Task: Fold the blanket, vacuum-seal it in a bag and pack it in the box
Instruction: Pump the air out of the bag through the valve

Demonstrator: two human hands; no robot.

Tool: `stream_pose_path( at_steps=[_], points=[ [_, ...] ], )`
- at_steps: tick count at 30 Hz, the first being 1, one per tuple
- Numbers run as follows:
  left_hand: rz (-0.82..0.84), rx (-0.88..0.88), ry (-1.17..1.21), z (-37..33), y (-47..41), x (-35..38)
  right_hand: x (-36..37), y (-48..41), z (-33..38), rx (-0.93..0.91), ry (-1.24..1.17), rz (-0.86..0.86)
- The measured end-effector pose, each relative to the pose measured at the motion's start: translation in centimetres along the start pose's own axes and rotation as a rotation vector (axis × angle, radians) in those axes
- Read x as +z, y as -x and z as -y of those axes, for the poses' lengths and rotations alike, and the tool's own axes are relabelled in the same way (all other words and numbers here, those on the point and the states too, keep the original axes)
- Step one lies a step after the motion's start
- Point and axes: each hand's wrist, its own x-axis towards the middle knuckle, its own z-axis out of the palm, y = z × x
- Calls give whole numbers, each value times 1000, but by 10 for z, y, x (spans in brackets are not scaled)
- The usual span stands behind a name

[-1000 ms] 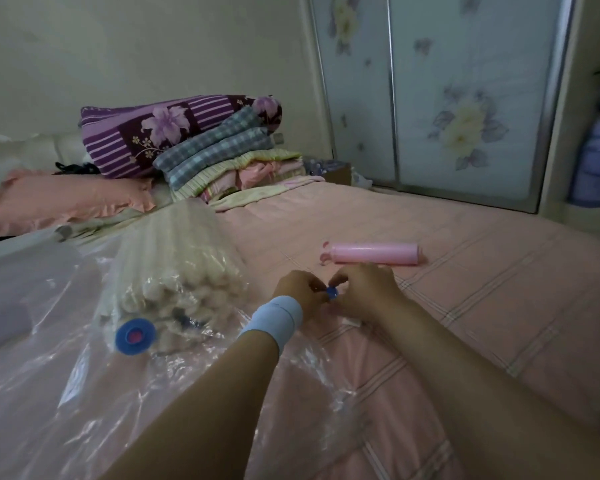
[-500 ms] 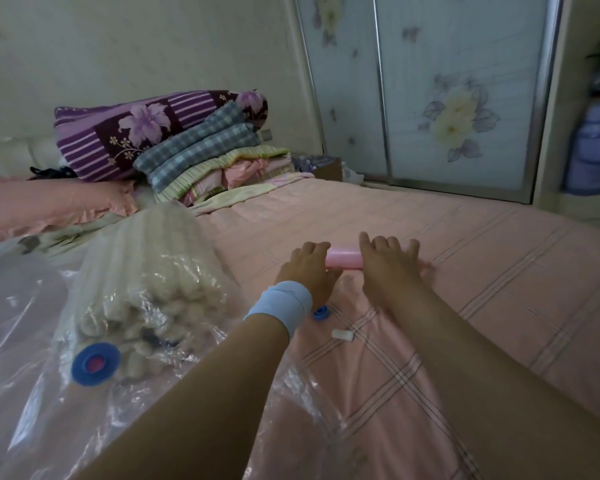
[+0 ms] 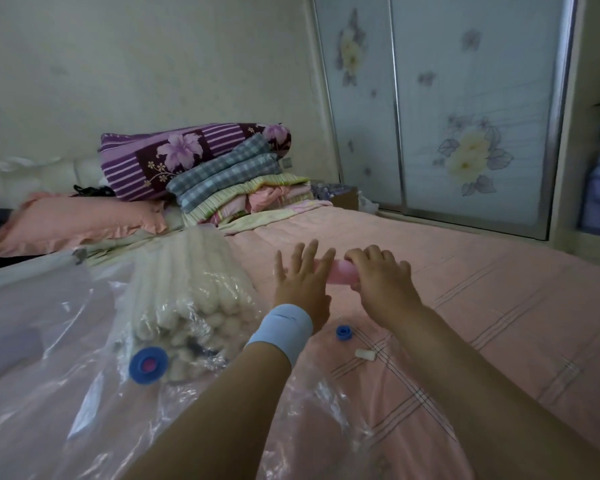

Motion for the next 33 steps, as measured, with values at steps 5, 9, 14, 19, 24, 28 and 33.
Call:
stream_pose_path(
  at_steps=[5, 9, 14, 19, 24, 28, 33],
  points=[
    [-35, -24, -75, 63, 45, -35, -17, 12, 54, -174, -173, 102],
    [-41, -60, -54, 117, 91, -62, -26, 20, 108, -239, -149, 171],
    [-304, -261, 9, 176, 154, -81, -29, 35, 178, -190, -289, 213],
    [-429, -571, 377, 210, 199, -80, -20, 61, 243, 73, -970, 290],
    [-269, -682, 643, 220, 219, -48, 0, 65, 270, 236, -1247, 306],
    [-148, -721, 674, 224, 214, -23, 20, 66, 277, 264, -1243, 273],
    [-3, -766, 634, 226, 196, -13, 37, 57, 279, 374, -1341, 196]
  ],
)
